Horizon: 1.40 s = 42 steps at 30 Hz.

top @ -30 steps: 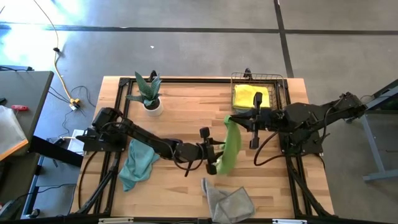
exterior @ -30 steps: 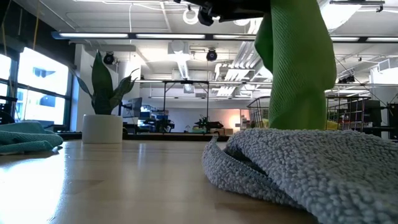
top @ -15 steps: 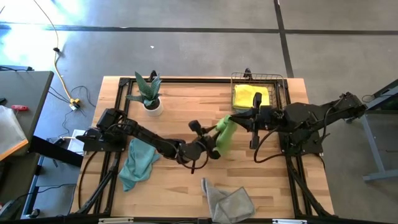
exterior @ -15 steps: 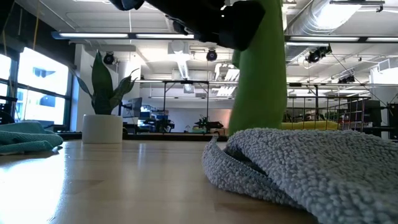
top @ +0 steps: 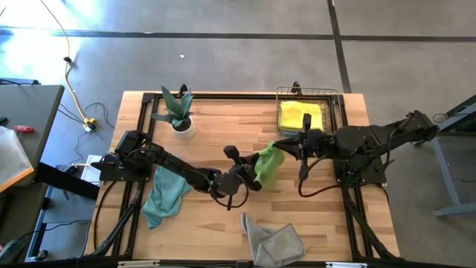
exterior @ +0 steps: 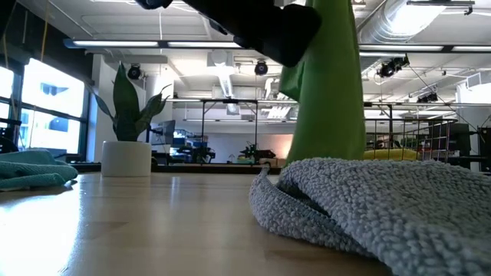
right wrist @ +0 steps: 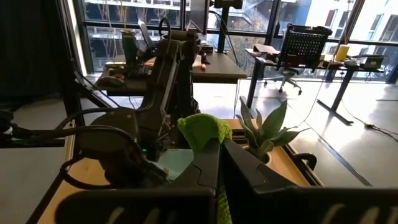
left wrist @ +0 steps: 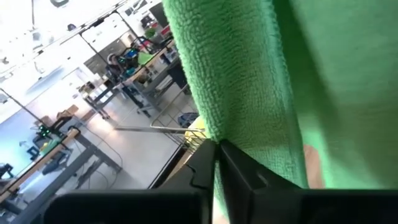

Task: Fold microfiber towels
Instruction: Fold the green towel

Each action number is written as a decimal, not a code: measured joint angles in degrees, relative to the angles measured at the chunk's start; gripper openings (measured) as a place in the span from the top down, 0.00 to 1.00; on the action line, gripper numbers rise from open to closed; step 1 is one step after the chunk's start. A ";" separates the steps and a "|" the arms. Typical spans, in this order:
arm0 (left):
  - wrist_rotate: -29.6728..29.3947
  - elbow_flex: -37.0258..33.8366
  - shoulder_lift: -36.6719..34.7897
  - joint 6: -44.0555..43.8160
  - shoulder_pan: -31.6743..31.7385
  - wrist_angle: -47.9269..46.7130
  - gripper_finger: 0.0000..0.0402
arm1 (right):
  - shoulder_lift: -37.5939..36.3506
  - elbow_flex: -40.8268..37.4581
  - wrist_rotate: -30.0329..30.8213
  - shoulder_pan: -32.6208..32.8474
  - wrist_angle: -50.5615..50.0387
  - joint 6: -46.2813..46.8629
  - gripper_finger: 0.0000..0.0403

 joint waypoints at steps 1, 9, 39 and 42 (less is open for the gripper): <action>0.01 0.00 0.00 -0.28 0.06 0.01 0.98 | 0.00 0.00 -0.02 0.00 -0.02 -0.02 1.00; -5.95 0.00 -0.05 9.43 -0.85 5.89 0.99 | 0.00 0.00 -0.09 0.00 -5.82 1.25 1.00; -17.25 0.02 -24.42 32.82 1.10 -11.55 1.00 | 3.13 0.00 14.98 -7.99 -12.33 -17.17 1.00; -15.80 0.02 -26.25 28.55 3.48 -16.77 1.00 | 4.99 0.00 15.19 -11.65 -10.64 -20.14 1.00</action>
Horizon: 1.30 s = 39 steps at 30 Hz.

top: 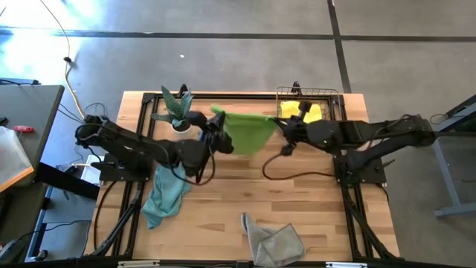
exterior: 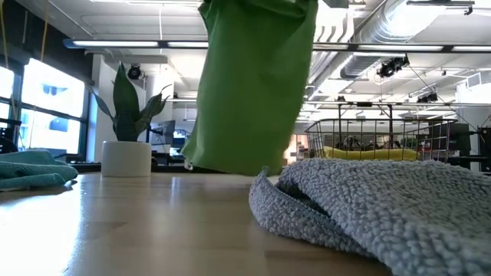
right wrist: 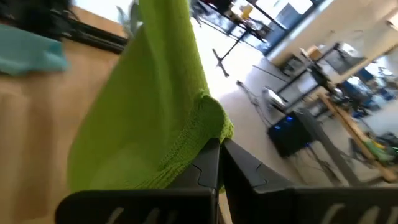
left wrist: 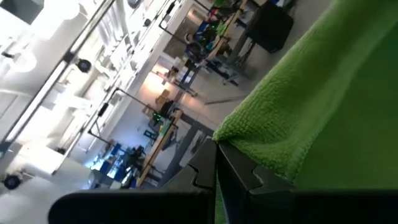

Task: Fold microfiber towels
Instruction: Fold the green towel

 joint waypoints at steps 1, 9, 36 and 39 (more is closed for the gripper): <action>0.75 0.00 -0.52 -1.90 0.78 -2.39 1.00 | 0.51 0.00 0.01 -1.12 1.06 -0.87 1.00; 10.35 -0.02 -1.30 -21.18 4.01 -23.02 1.00 | 2.12 0.00 -7.33 -7.81 4.71 1.96 1.00; 26.53 0.02 -5.22 -44.85 17.85 -43.10 1.00 | 10.25 0.00 -32.34 -28.01 9.67 4.60 1.00; 41.14 -0.01 -2.58 -61.02 14.70 -53.02 1.00 | 10.39 -0.31 -39.72 -26.28 -0.36 11.91 1.00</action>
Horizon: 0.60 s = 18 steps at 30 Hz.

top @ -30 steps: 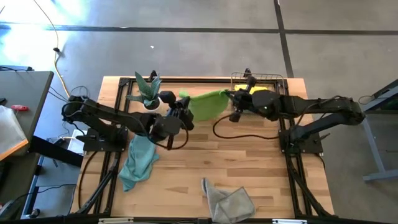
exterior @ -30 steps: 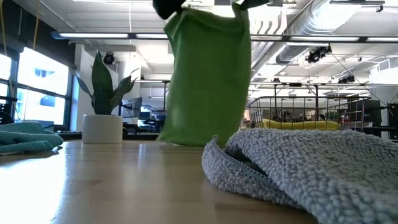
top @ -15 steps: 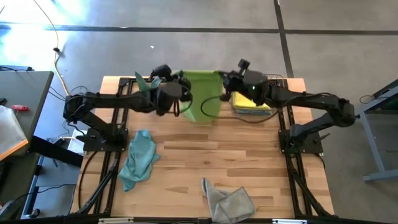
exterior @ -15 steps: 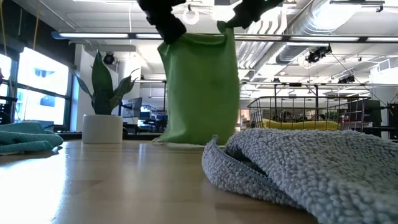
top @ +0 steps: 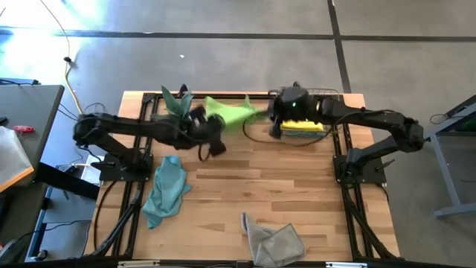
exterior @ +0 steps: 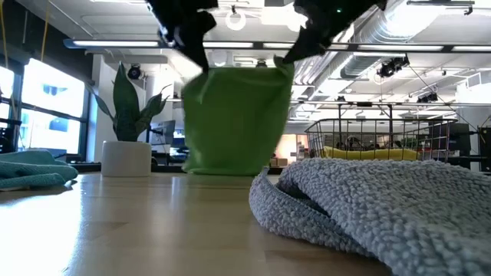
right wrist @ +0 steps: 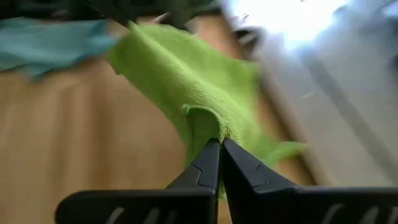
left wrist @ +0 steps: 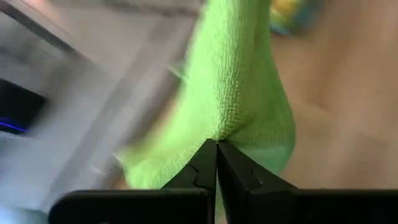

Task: Fold microfiber towels
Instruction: Fold the green towel

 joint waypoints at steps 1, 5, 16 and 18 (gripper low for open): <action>1.15 -0.09 1.26 -2.30 -1.60 -1.19 1.00 | -0.02 -0.81 -1.57 1.14 -0.93 1.60 1.00; 1.98 0.03 4.94 -5.98 -8.46 -0.63 1.00 | 0.00 -6.43 -5.80 6.75 -0.95 9.46 1.00; 13.41 -0.04 12.87 -16.62 -18.92 -0.69 1.00 | 0.52 -26.33 -5.41 21.55 20.00 28.21 1.00; 14.76 -0.04 14.47 -17.33 -19.81 -0.51 1.00 | 0.50 -27.42 -3.62 23.64 21.30 29.68 1.00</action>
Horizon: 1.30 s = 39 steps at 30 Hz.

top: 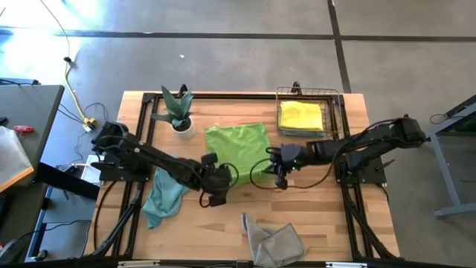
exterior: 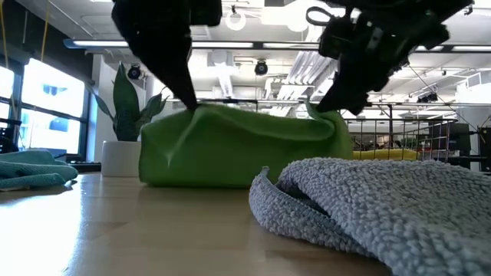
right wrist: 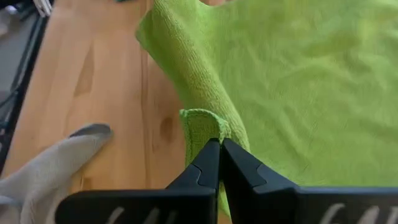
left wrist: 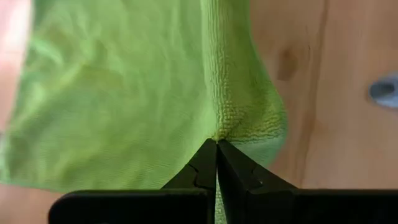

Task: Fold microfiber towels
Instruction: Fold the green towel

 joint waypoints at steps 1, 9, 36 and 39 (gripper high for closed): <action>0.49 0.00 0.82 -0.12 -0.21 0.39 1.00 | 0.01 -0.24 1.42 1.02 -0.11 0.60 1.00; -0.19 0.00 4.92 0.71 0.98 1.71 1.00 | 0.20 -0.27 16.65 4.15 0.48 -0.87 1.00; -9.66 0.00 4.63 4.11 14.31 -5.56 1.00 | 13.25 1.92 25.34 -11.38 13.33 -7.21 1.00; -10.18 -0.18 4.63 4.41 15.44 -5.72 1.00 | 13.58 1.96 25.31 -12.82 14.48 -7.11 1.00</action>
